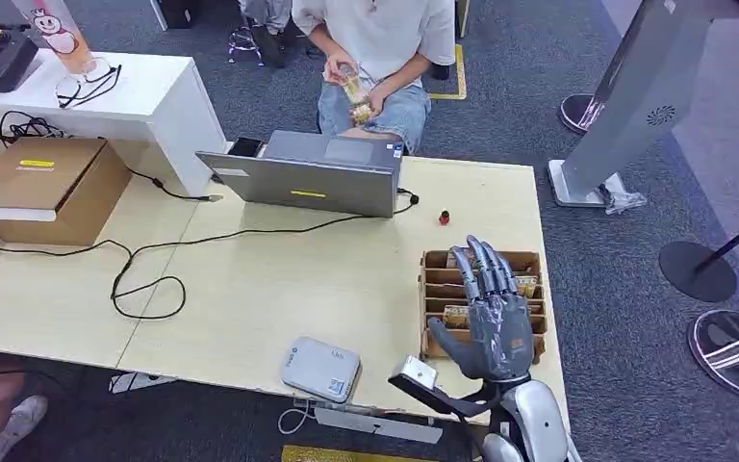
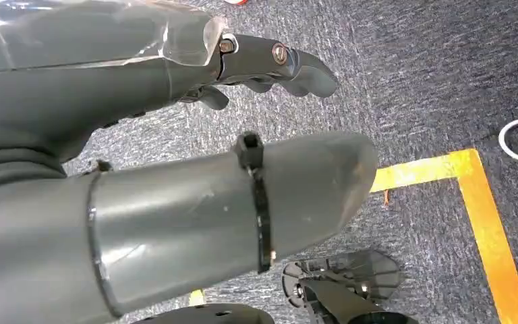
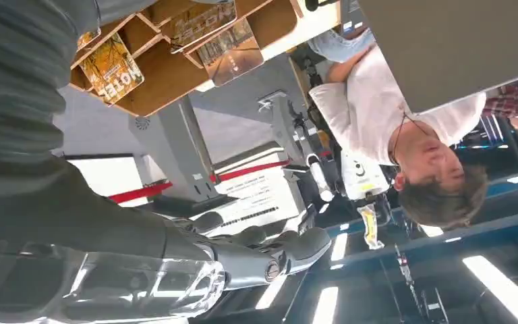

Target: Pass the card to the sensor for recognition and then transmit it.

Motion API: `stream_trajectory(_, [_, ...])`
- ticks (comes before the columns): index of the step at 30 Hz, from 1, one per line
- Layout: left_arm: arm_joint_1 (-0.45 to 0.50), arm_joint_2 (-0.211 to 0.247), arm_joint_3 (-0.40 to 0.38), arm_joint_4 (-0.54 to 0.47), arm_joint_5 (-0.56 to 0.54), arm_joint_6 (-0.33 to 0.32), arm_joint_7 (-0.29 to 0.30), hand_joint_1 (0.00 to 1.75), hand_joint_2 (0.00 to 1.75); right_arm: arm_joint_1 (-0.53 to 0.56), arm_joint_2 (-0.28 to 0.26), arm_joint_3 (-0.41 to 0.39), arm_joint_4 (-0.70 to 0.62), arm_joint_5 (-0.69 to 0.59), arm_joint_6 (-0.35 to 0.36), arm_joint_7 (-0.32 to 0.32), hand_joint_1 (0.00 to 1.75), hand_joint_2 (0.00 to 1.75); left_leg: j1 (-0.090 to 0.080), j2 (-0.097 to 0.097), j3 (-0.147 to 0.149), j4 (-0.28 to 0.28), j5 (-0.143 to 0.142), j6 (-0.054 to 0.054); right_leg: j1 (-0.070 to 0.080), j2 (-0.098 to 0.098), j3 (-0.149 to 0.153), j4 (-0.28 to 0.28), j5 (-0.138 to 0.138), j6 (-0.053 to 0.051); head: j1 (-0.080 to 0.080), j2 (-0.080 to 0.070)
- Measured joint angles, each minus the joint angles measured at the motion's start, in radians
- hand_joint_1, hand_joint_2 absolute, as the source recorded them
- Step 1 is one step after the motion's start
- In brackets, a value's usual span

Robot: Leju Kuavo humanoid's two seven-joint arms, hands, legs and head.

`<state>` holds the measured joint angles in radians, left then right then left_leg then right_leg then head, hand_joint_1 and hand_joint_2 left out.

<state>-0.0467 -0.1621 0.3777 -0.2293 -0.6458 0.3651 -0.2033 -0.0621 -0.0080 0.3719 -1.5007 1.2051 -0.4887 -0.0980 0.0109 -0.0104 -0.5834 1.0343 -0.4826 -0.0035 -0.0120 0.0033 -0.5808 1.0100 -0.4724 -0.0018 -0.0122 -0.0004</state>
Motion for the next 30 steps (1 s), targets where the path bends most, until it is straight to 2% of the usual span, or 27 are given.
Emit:
stream_trajectory(12, [0.0, 0.0, 0.0, 0.0, 0.0, 0.001, 0.001, 0.0, 0.0, -0.001, 0.0, 0.0, 0.0, 0.001, 0.006, 0.0, 0.0, 1.75, 0.0, 0.0, 0.0, 0.0, 0.0, 0.0, 0.0, 0.0, 0.0, 0.0, 0.0, 0.0, 0.0, 0.0])
stream_trajectory(23, [0.0, 0.0, 0.0, 0.0, -0.003, 0.0, 0.002, 0.0, 0.0, -0.001, 0.0, 0.004, 0.0, 0.022, 0.076, 0.022, 0.0, 1.75, 0.0, 0.0, 0.0, 0.0, 0.0, 0.0, 0.0, 0.0, 0.0, 0.0, 0.0, 0.0, 0.0, 0.0])
stream_trajectory(30, [0.0, 0.0, 0.0, 0.0, -0.004, -0.001, 0.002, 0.0, 0.0, -0.001, 0.0, 0.005, 0.0, 0.031, 0.083, 0.025, 0.0, 1.75, 0.0, 0.0, 0.0, 0.0, 0.0, 0.0, 0.0, 0.0, 0.0, 0.0, 0.0, 0.0, 0.0, 0.0])
